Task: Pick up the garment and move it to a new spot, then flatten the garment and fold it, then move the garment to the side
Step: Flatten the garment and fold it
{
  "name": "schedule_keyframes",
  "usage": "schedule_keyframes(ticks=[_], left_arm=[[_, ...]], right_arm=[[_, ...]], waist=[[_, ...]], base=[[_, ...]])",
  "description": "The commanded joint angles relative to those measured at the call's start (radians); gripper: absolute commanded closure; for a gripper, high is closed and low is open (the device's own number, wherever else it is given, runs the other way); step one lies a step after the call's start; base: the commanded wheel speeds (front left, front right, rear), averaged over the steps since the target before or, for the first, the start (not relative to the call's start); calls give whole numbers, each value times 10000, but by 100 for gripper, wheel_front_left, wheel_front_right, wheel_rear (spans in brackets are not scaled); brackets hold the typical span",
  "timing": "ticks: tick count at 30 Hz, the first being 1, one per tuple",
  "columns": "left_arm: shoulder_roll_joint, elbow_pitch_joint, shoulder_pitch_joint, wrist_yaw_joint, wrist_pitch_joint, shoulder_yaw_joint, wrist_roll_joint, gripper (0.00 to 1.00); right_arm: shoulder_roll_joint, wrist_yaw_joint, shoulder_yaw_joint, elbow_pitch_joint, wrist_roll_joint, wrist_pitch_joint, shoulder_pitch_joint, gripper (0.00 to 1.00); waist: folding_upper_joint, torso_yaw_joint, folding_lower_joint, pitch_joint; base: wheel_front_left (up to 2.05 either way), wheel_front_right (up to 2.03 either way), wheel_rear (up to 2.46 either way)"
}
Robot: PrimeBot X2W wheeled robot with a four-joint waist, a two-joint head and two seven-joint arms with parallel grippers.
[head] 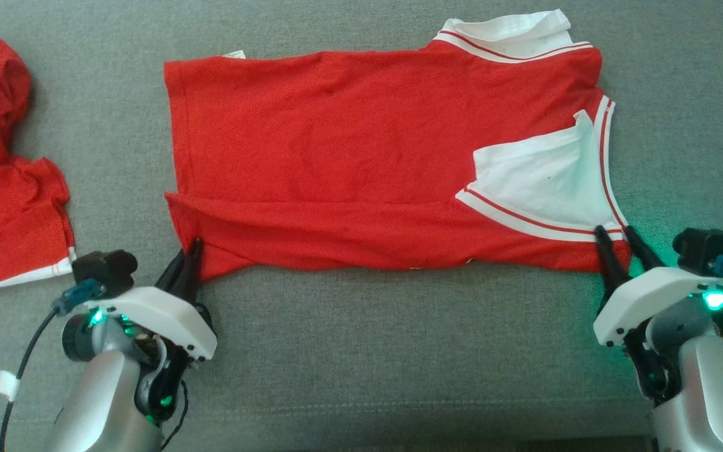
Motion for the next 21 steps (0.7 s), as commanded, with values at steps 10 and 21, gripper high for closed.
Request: schedule_keyframes(ticks=[10, 21], left_arm=[[467, -993, 247, 115, -374, 315, 38, 100], [772, -2398, 1008, 435, 23, 337, -9, 100]], right_arm=[[107, -7, 77, -758, 546, 197, 167, 100], [124, -7, -100, -1875, 875, 376, 950, 100]], waist=[[0, 65, 0, -196], [0, 153, 0, -598]], base=[[0, 0, 0], [0, 0, 0]])
